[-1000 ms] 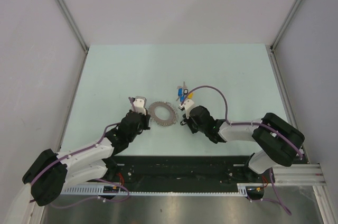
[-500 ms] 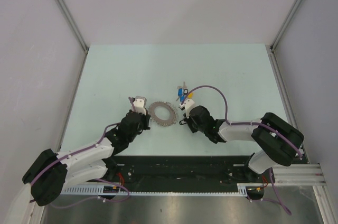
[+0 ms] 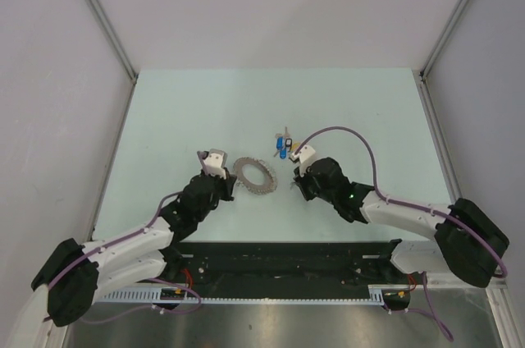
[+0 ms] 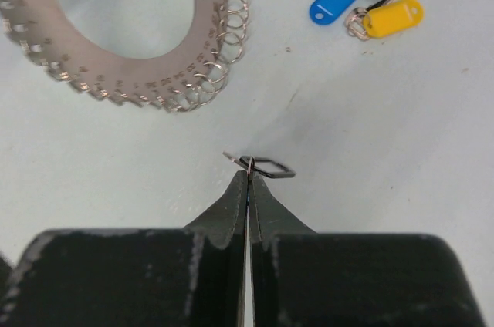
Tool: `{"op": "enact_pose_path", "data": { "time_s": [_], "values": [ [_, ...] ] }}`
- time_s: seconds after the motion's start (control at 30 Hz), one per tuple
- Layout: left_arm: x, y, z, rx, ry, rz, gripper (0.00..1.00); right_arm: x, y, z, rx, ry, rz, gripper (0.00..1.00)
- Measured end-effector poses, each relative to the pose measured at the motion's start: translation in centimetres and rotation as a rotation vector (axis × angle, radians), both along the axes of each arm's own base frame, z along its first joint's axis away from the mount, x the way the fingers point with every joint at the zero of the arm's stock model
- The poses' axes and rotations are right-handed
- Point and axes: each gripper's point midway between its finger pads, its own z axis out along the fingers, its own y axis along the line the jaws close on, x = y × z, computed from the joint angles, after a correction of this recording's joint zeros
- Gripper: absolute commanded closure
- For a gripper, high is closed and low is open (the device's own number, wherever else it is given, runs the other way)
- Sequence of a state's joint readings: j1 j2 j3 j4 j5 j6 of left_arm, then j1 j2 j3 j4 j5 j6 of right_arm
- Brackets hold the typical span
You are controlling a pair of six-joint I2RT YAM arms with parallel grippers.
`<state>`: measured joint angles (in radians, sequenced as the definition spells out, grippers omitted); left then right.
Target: Put the keys on the keyring
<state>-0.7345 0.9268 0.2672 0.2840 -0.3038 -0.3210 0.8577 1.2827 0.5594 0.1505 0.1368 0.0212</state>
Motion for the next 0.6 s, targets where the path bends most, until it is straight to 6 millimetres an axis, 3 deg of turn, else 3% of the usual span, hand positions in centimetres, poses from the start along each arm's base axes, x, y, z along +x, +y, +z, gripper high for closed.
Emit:
{"op": "enact_pose_path", "data": {
  "time_s": [0.13, 0.3, 0.47, 0.6],
  "values": [
    [-0.4, -0.6, 1.1, -0.040, -0.056, -0.056, 0.99, -0.8, -0.6, 1.4, 0.052, 0.035, 0.044, 1.00],
    [-1.0, -1.4, 1.6, -0.058, -0.100, -0.131, 0.99, -2.5, -0.9, 1.8, 0.089, 0.116, 0.121, 1.00],
    [-1.8, -2.8, 2.3, -0.075, -0.142, -0.231, 0.99, -5.2, -0.1, 2.0, 0.117, 0.213, 0.244, 1.00],
    [-2.8, -4.0, 2.6, -0.088, -0.177, -0.333, 0.99, -5.9, 0.5, 3.2, 0.128, 0.229, 0.314, 1.00]
  ]
}}
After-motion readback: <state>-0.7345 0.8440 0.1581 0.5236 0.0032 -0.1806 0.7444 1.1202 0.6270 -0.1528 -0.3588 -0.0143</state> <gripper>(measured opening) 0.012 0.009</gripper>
